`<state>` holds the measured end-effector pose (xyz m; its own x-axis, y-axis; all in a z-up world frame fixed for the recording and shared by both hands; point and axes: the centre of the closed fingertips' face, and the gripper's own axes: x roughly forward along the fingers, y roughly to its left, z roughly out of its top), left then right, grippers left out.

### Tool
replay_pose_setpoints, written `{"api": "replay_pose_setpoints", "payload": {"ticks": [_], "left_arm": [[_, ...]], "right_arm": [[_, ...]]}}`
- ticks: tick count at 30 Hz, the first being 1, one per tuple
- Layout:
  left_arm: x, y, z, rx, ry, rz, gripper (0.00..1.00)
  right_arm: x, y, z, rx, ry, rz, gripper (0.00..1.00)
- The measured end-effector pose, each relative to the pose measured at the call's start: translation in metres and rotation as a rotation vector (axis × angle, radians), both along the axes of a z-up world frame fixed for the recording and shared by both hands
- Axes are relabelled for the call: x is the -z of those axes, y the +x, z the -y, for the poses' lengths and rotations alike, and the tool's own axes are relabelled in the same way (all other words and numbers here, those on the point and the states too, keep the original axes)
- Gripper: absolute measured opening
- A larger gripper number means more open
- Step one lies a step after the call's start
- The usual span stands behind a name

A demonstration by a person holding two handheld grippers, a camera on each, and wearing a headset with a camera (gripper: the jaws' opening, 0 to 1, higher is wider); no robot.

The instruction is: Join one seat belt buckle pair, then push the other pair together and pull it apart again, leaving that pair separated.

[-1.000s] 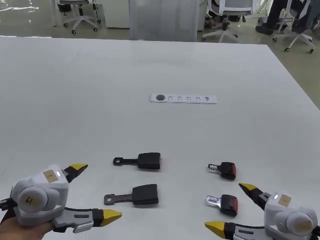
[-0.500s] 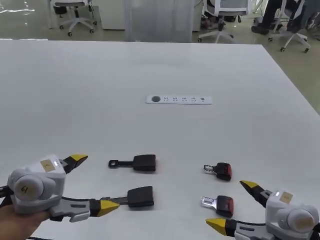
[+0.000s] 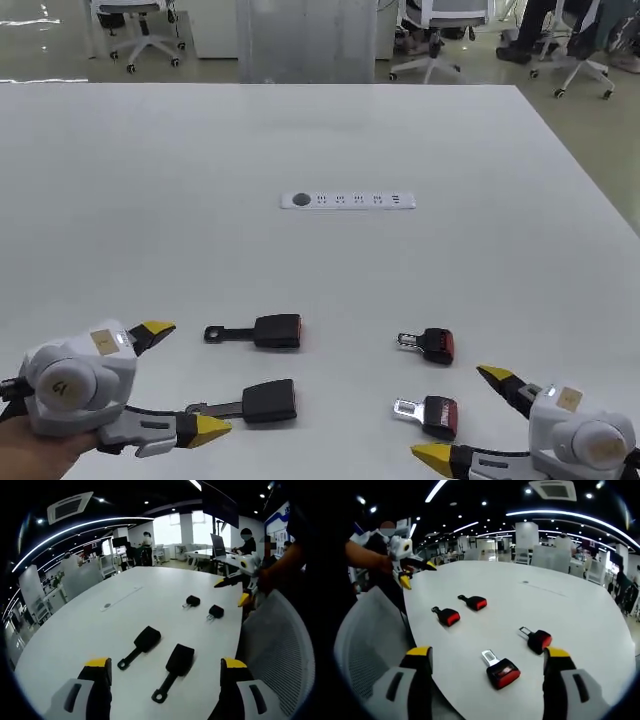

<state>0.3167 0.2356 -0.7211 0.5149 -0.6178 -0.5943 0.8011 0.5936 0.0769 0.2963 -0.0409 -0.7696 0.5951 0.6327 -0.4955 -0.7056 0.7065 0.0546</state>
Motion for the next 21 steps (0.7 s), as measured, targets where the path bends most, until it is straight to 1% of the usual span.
{"api": "replay_pose_setpoints", "payload": {"ticks": [2, 3, 4, 5, 8, 11, 13, 17, 21], "left_arm": [[0.005, 0.0, 0.003, -0.001, 0.001, -0.008, 0.91], [0.008, 0.0, 0.004, -0.003, 0.004, -0.016, 0.91], [0.014, -0.001, 0.005, -0.004, 0.011, -0.031, 0.91], [0.017, -0.002, 0.006, -0.001, 0.014, -0.035, 0.9], [0.026, -0.004, 0.012, 0.004, 0.022, -0.053, 0.9], [0.035, -0.006, 0.017, 0.015, 0.046, -0.068, 0.88], [0.041, -0.007, 0.021, 0.015, 0.055, -0.082, 0.88], [0.047, -0.007, 0.029, 0.005, 0.058, -0.1, 0.88], [0.05, -0.009, 0.036, 0.0, 0.07, -0.113, 0.87]], "right_arm": [[0.002, 0.001, 0.001, -0.011, 0.001, -0.006, 0.93], [0.003, 0.001, 0.001, -0.02, 0.0, -0.009, 0.93], [0.004, 0.001, 0.001, -0.026, -0.002, -0.011, 0.93], [0.006, 0.001, 0.002, -0.031, -0.007, -0.015, 0.93], [0.014, 0.002, 0.005, -0.05, -0.017, -0.028, 0.92], [0.02, 0.003, 0.007, -0.065, -0.02, -0.042, 0.89], [0.026, 0.003, 0.007, -0.078, -0.019, -0.057, 0.88], [0.041, 0.001, 0.007, -0.121, -0.031, -0.085, 0.86], [0.049, 0.004, 0.009, -0.141, -0.029, -0.098, 0.85]]}}
